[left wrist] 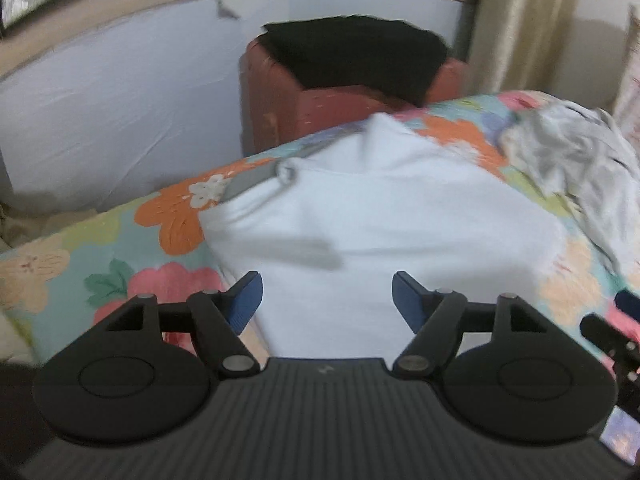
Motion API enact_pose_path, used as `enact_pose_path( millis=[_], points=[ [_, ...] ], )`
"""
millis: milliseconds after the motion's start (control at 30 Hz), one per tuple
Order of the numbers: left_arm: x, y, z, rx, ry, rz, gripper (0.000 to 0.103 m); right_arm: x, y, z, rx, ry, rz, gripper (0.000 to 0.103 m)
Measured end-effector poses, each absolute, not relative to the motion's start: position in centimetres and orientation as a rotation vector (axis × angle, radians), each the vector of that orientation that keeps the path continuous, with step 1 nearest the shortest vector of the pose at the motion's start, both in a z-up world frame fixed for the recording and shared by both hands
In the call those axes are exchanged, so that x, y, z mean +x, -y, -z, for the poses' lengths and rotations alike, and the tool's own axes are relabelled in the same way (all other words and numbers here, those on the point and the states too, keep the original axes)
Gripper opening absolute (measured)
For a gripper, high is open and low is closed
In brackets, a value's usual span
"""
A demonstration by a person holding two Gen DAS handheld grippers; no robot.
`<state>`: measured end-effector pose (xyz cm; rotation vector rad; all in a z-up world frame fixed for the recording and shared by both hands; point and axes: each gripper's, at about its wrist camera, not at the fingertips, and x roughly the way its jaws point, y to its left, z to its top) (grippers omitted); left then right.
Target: Fold clothes
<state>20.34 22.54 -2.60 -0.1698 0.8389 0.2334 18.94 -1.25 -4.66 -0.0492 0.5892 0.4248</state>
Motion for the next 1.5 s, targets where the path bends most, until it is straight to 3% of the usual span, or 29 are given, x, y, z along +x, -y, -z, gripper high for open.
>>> enact_pose_path(
  millis=[200, 367, 400, 500, 633, 833, 1500],
  points=[
    [14.5, -14.3, -1.7, -0.134, -0.751, -0.140, 0.096, 12.2, 9.5, -0.4, 0.029, -0.504, -0.406, 0.069],
    [10.9, -8.9, -1.0, -0.153, -0.795, -0.085, 0.097, 8.7, 13.5, -2.8, 0.052, -0.494, -0.302, 0.071],
    [10.3, -8.2, -1.1, -0.163, -0.790, -0.075, 0.097, 8.1, 14.0, -3.0, 0.054, -0.496, -0.281, 0.073],
    [8.3, -6.7, -1.1, -0.156, -0.774, -0.087, 0.097, 6.4, 15.4, -3.4, 0.055, -0.508, -0.215, 0.093],
    [6.3, -5.0, -1.3, -0.158, -0.769, -0.057, 0.100, 5.0, 16.1, -2.8, 0.007, -0.551, -0.108, 0.099],
    [5.0, -2.5, -1.5, -0.102, -0.796, -0.054, 0.103, 3.6, 18.3, -1.7, 0.055, -0.633, 0.020, 0.099],
    [2.7, 2.0, -1.7, -0.002, -0.791, -0.034, 0.103, 0.7, 20.4, -1.0, 0.107, -0.632, -0.010, 0.100]
  ],
)
